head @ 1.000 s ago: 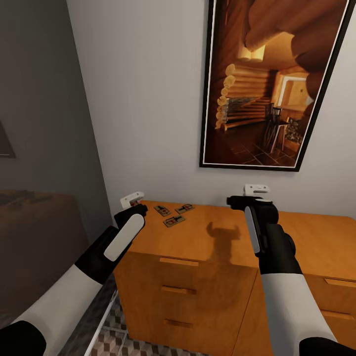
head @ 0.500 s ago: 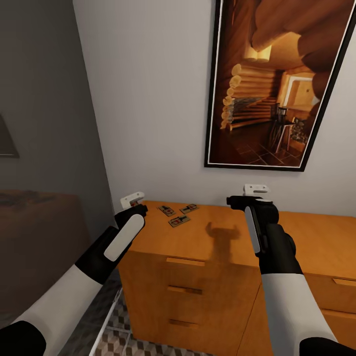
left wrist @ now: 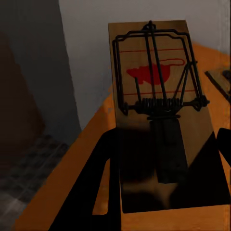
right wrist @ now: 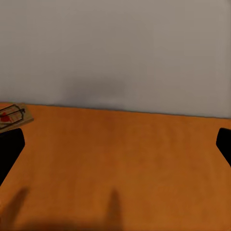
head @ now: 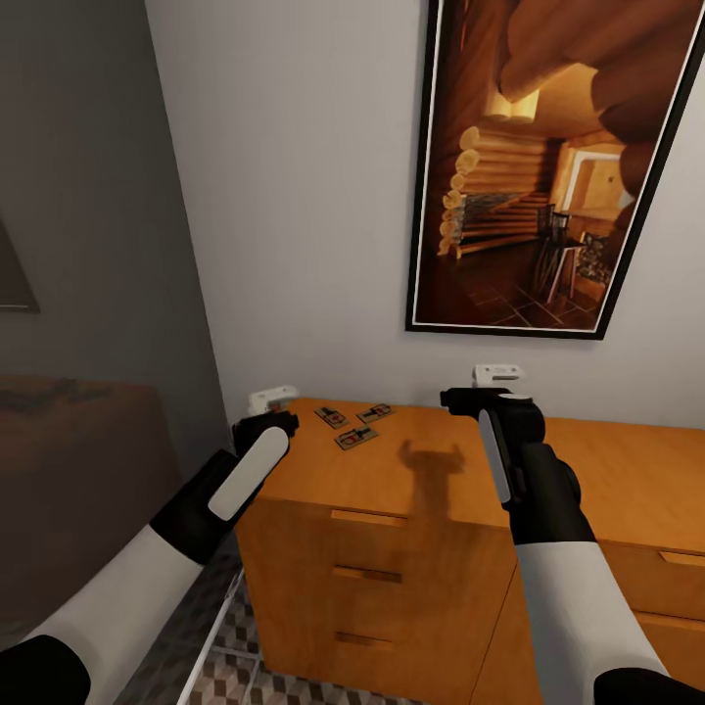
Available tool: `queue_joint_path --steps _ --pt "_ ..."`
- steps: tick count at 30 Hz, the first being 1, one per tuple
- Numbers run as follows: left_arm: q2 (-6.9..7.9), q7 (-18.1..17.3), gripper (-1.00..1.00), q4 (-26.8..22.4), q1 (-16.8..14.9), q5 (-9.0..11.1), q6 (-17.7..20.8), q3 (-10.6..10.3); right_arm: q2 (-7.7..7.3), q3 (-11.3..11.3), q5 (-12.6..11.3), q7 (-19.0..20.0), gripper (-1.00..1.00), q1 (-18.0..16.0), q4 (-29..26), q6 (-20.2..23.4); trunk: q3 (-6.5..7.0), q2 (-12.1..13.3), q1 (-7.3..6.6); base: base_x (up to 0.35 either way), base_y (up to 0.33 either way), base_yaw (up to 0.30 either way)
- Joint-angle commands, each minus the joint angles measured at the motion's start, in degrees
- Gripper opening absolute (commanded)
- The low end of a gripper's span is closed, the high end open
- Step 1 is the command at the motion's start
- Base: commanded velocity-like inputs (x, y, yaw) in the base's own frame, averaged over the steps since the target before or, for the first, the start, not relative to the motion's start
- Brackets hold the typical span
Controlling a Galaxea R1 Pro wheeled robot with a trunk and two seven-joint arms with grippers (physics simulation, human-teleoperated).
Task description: Take the four mousetraps from the cabinet in the bathroom and place them on the bathroom floor. Make sure all four end up on the same floor surface, and ensure that at least two of them are either under or directly next to the same bathroom sink.
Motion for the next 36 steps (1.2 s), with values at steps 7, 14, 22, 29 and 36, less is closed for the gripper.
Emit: queue_joint_path --steps 7,14,22,29,36 --pt "0.06 -5.9 -1.00 -2.4 -0.1 0.1 0.5 -1.3 0.04 0.0 0.6 0.3 1.00 -0.1 0.1 0.3 -0.07 0.0 0.00 0.000 0.000 0.000" --pt "0.06 -6.4 -1.00 -8.9 -0.7 0.2 0.8 -1.1 0.04 2.5 0.6 0.3 1.00 -0.1 0.9 0.2 -0.07 0.0 0.00 0.000 0.000 0.000" --pt "-0.85 -6.5 -1.00 -10.5 -4.3 0.2 5.5 -0.4 0.05 4.0 0.6 0.3 1.00 -0.1 2.0 0.1 -0.07 0.0 0.00 0.000 0.000 0.000" --pt "-1.05 -6.3 -1.00 -10.6 -7.6 0.2 8.9 -0.2 0.12 4.1 0.7 0.3 1.00 -0.1 2.1 0.2 -0.07 0.0 0.00 0.000 0.000 0.000" --pt "-2.89 -6.3 -1.00 -10.8 -8.4 0.2 9.4 0.2 0.12 4.2 0.7 0.3 1.00 -0.1 2.2 0.1 -0.07 0.0 0.00 0.000 0.000 0.000"
